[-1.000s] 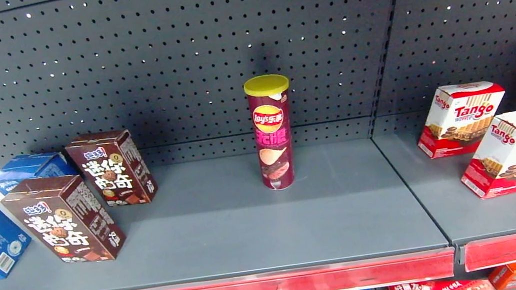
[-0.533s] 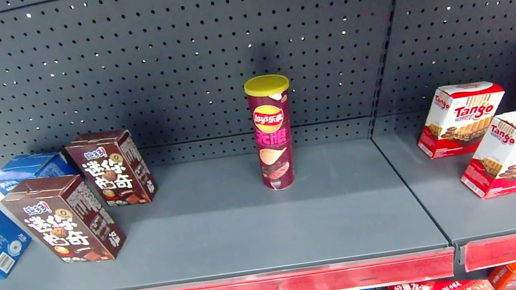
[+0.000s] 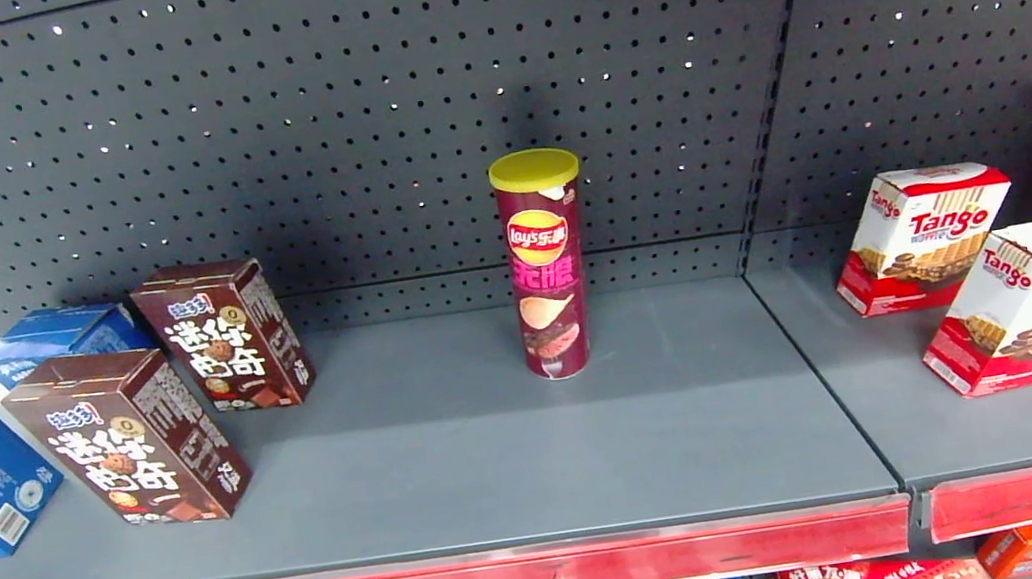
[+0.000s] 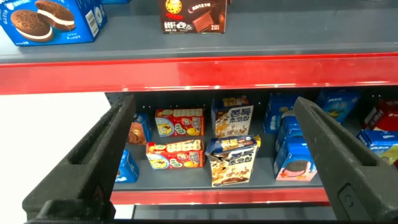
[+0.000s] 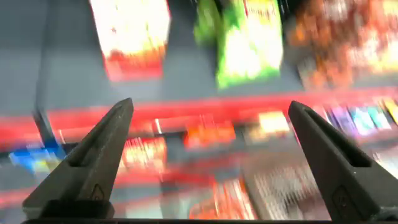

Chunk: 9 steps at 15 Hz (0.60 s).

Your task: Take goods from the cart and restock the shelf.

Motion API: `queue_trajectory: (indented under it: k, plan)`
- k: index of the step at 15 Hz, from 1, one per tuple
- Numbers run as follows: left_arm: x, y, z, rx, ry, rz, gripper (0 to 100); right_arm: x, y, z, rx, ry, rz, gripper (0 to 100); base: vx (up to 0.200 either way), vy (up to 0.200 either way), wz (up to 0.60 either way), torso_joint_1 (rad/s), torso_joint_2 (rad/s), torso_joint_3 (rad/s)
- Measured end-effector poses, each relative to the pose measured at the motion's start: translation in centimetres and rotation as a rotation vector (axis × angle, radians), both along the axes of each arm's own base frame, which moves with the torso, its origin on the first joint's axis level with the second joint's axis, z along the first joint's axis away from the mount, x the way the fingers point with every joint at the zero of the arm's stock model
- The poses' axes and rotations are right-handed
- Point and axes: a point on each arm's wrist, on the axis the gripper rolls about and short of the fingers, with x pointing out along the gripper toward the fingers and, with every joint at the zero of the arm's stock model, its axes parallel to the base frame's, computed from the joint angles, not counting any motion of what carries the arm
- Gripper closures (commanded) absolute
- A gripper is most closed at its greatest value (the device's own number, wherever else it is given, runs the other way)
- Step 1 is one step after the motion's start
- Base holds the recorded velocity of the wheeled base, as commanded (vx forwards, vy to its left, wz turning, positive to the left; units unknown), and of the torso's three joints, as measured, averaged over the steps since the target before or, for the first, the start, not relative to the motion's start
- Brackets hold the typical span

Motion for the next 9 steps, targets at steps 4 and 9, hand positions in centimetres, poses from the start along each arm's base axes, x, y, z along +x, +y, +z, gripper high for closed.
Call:
queue_trajectory:
  k: [4,9]
  plan:
    - [0.0,0.0,0.0,0.000,0.000,0.000,0,-3.0,1.4,-3.6,0.031,0.035,-0.046,0,0.000,0.000,0.00,0.000,0.00,0.000]
    - [0.0,0.0,0.0,0.000,0.000,0.000,0,-3.9,1.3,-5.8,0.041,-0.042,-0.036,0,0.000,0.000,0.00,0.000,0.00,0.000]
